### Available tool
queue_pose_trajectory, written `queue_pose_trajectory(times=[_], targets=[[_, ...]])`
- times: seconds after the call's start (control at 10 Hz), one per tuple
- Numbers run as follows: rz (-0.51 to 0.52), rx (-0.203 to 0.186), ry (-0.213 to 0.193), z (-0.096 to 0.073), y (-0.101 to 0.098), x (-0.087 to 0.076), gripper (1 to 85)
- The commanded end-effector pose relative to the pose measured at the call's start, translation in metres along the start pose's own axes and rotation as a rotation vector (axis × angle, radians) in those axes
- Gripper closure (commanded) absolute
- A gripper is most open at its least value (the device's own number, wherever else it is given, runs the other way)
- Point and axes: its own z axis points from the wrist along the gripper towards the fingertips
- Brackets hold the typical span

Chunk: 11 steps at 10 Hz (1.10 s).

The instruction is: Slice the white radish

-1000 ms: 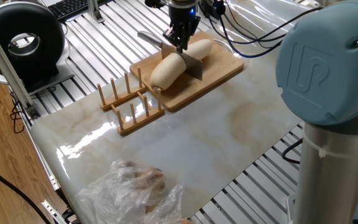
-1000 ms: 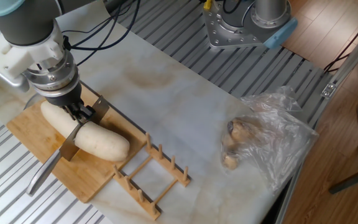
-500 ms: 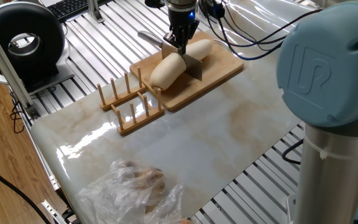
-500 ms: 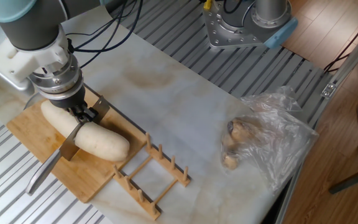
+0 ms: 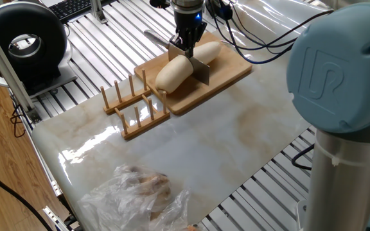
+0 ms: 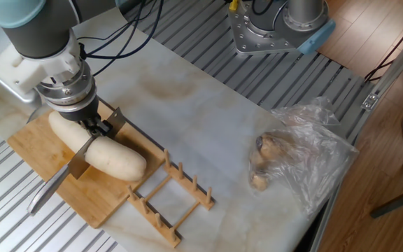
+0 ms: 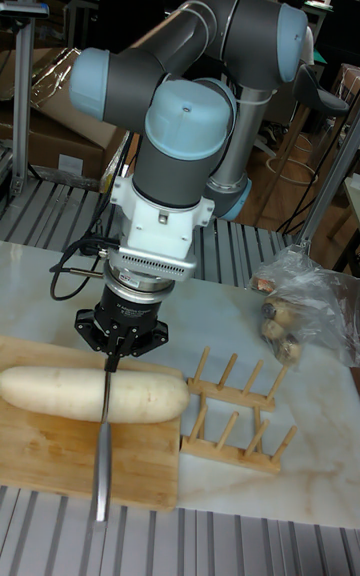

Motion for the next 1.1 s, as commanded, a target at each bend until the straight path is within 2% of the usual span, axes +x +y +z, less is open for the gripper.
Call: queue_pose_trajectory(times=[0.0, 0.3, 1.0], targets=[[-0.003, -0.022, -0.009, 0.0059, 0.0028, 0.0004, 84.3], [0.000, -0.023, -0.002, 0.0042, 0.0046, 0.0065, 84.3], [0.004, -0.021, -0.002, 0.0071, 0.0090, 0.0083, 84.3]])
